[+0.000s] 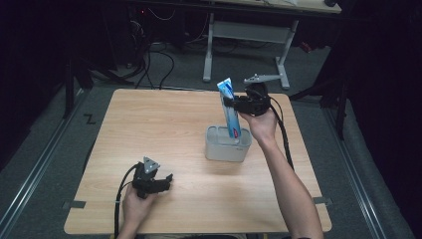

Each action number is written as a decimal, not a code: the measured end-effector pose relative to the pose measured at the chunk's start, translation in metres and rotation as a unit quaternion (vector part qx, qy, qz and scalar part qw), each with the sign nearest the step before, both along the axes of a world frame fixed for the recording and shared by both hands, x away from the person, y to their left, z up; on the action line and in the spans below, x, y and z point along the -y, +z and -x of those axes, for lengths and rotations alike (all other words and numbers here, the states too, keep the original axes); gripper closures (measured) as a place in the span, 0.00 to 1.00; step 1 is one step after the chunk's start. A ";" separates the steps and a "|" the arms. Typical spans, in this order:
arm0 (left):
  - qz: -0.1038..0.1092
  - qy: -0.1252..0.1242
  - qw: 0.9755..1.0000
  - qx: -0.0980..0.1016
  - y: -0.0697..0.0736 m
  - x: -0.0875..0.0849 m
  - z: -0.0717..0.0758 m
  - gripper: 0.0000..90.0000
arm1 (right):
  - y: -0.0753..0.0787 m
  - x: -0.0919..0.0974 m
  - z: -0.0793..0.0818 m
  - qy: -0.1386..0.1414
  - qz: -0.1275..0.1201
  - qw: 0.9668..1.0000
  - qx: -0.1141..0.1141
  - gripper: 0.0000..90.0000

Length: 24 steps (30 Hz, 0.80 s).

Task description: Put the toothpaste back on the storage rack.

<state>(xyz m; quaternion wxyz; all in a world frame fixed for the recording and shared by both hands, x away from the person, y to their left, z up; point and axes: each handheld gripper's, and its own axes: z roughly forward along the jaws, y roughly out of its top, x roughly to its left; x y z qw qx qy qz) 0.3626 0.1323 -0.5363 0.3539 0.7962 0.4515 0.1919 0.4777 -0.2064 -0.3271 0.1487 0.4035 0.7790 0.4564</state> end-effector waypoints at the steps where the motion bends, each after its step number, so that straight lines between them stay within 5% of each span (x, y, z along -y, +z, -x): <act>1: 0.000 0.000 1.000 0.000 0.000 0.000 0.000 0.25 | 0.000 0.000 0.000 0.000 0.000 1.000 0.000 0.82; 24: -0.001 0.008 1.000 -0.003 0.000 -0.002 0.002 0.22 | -0.036 -0.014 0.007 0.002 0.039 0.999 0.004 0.82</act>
